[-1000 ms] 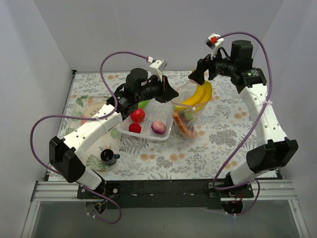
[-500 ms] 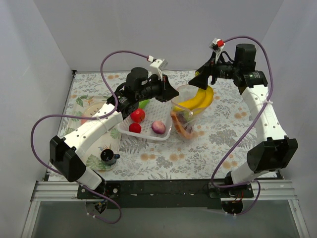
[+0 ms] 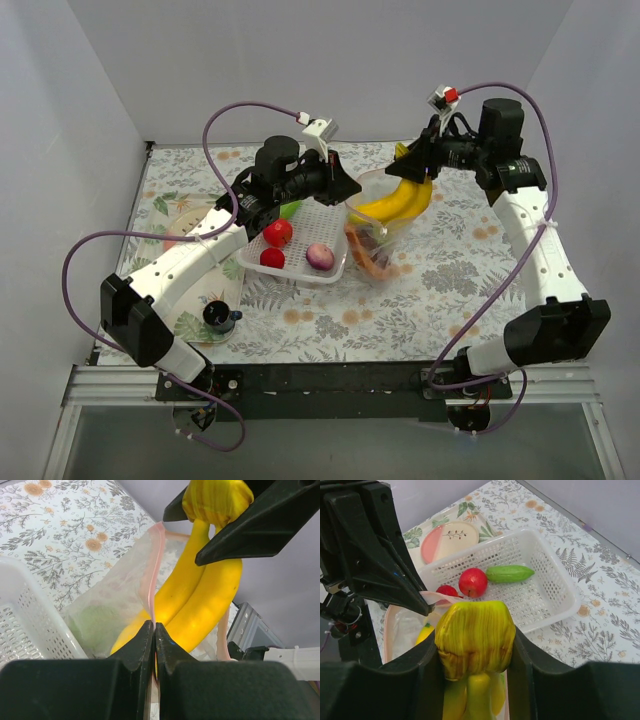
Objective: Place the food in the zip-top bag and seal the zipper
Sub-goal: Adjust the fake fruit in the zipper food storage bag.
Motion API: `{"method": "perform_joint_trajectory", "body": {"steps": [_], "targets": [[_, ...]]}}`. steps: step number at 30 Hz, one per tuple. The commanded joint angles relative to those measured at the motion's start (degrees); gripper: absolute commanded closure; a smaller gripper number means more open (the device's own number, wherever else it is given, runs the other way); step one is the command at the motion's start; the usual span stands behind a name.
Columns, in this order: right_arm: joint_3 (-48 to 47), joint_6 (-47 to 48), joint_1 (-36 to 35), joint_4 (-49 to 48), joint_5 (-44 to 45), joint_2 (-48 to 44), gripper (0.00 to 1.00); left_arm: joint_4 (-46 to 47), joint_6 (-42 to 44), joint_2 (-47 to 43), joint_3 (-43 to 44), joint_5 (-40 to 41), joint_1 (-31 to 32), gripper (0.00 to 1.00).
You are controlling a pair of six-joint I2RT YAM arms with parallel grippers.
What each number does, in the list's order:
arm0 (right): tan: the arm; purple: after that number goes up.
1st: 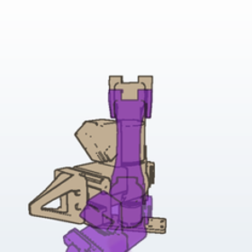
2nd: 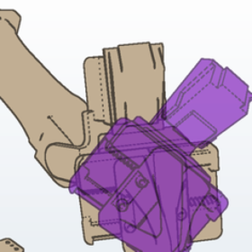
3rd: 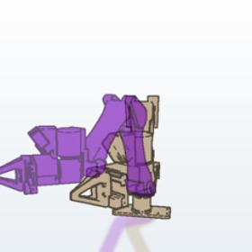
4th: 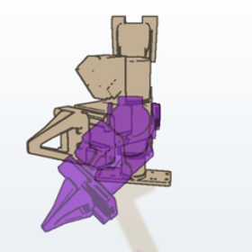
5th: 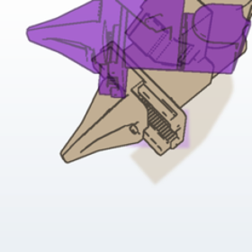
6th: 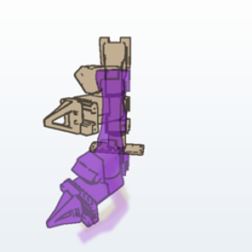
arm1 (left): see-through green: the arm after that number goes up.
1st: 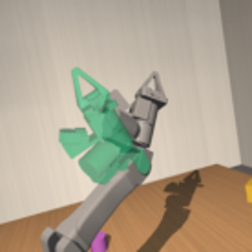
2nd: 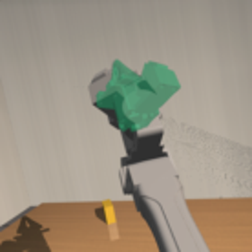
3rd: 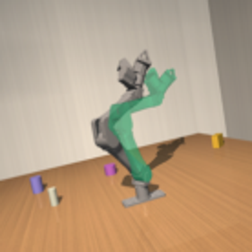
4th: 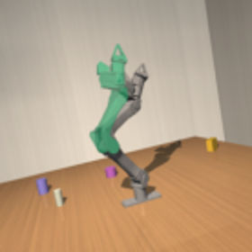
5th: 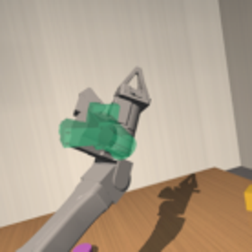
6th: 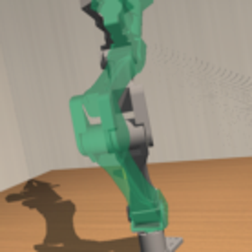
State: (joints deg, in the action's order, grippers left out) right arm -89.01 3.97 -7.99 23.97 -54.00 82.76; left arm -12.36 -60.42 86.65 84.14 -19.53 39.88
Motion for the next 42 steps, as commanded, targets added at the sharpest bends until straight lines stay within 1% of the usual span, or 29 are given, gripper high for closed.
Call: {"method": "perform_joint_trajectory", "body": {"steps": [1, 2, 5, 6, 8, 9, 13, 14, 16, 17, 18, 20, 21, 24, 29, 33, 36, 37, 38, 39, 41, 42], "targets": [[-1.86, -3.00, -0.19, -0.69, 3.54, -3.04, 0.77, 1.90, -0.04, -1.31, 1.82, 0.19, 0.29, 1.00], [-2.48, -2.91, -0.62, 0.37, 4.51, -2.96, 0.78, 2.08, -0.13, -1.31, 1.64, 0.11, 0.29, 1.00], [-6.51, -1.69, -2.11, 6.34, 9.34, -1.91, 0.84, 2.34, -0.57, -1.13, 1.56, 0.19, 0.29, 1.00], [-8.44, -1.51, -2.55, 7.49, 12.13, -1.38, 0.86, 2.51, -0.83, -1.13, 1.47, 0.19, 0.29, 1.00], [-11.08, -1.24, -4.13, 11.69, 15.22, -0.68, 0.87, 2.69, -1.80, -1.05, 1.47, 0.81, 0.29, 1.00], [-12.40, -1.24, -4.66, 12.85, 18.11, 0.11, 0.88, 2.87, -2.15, -1.05, 1.38, 0.90, 0.29, 1.00], [-21.87, -3.08, -7.04, 19.88, 24.98, 3.54, 0.90, 3.39, -4.26, -1.05, 0.85, 2.39, 0.29, 1.00], [-23.82, -3.52, -7.82, 23.11, 26.30, 4.42, 0.91, 3.66, -4.87, -1.05, 0.76, 3.00, 0.29, 1.00], [-26.90, -4.83, -9.05, 26.47, 31.92, 7.40, 0.92, 4.01, -5.84, -1.22, 0.42, 3.62, 0.38, 1.00], [-30.13, -5.19, -10.63, 28.57, 34.11, 8.37, 0.92, 4.36, -6.28, -1.14, 0.41, 3.71, 0.38, 1.00], [-31.30, -5.72, -11.34, 31.38, 38.57, 10.12, 0.93, 4.71, -7.24, -1.13, 0.33, 3.80, 0.46, 1.00], [-33.93, -7.04, -13.79, 33.86, 42.64, 11.54, 0.95, 5.41, -8.21, -0.96, 0.41, 4.76, 0.99, 1.00], [-34.82, -7.57, -14.77, 35.95, 47.97, 12.68, 0.95, 5.50, -8.83, -0.70, 0.50, 5.02, 1.25, 1.00], [-36.67, -10.11, -16.97, 38.43, 54.41, 14.53, 0.96, 5.59, -10.15, 0.09, 1.11, 6.60, 2.31, 1.00], [-38.34, -12.40, -19.95, 40.11, 64.88, 16.20, 0.98, 5.50, -11.29, 1.24, 2.34, 9.42, 4.33, 1.00], [-36.50, -13.81, -22.42, 38.97, 77.60, 14.89, 0.99, 5.59, -12.44, 1.77, 2.78, 10.91, 4.77, 1.00], [-34.30, -14.69, -24.35, 36.86, 84.74, 13.22, 0.99, 5.68, -13.58, 1.94, 2.79, 11.88, 5.21, 1.00], [-32.82, -15.04, -24.96, 36.07, 85.54, 12.61, 0.99, 5.85, -13.84, 2.03, 2.79, 12.14, 5.30, 1.00], [-31.50, -14.95, -26.62, 34.76, 86.16, 10.95, 0.97, 6.12, -14.11, 2.12, 2.79, 12.49, 5.38, 1.00], [-29.92, -14.61, -27.51, 31.61, 86.60, 9.89, 0.92, 6.12, -14.19, 2.29, 3.05, 12.67, 5.39, 1.00], [-24.66, -14.95, -28.92, 28.87, 87.39, 6.73, 0.87, 6.12, -14.28, 2.56, 3.22, 13.63, 5.39, 1.00], [-22.63, -15.04, -29.01, 25.90, 86.70, 5.58, 0.79, 6.12, -14.37, 2.64, 3.31, 13.99, 5.39, 1.00]]}}
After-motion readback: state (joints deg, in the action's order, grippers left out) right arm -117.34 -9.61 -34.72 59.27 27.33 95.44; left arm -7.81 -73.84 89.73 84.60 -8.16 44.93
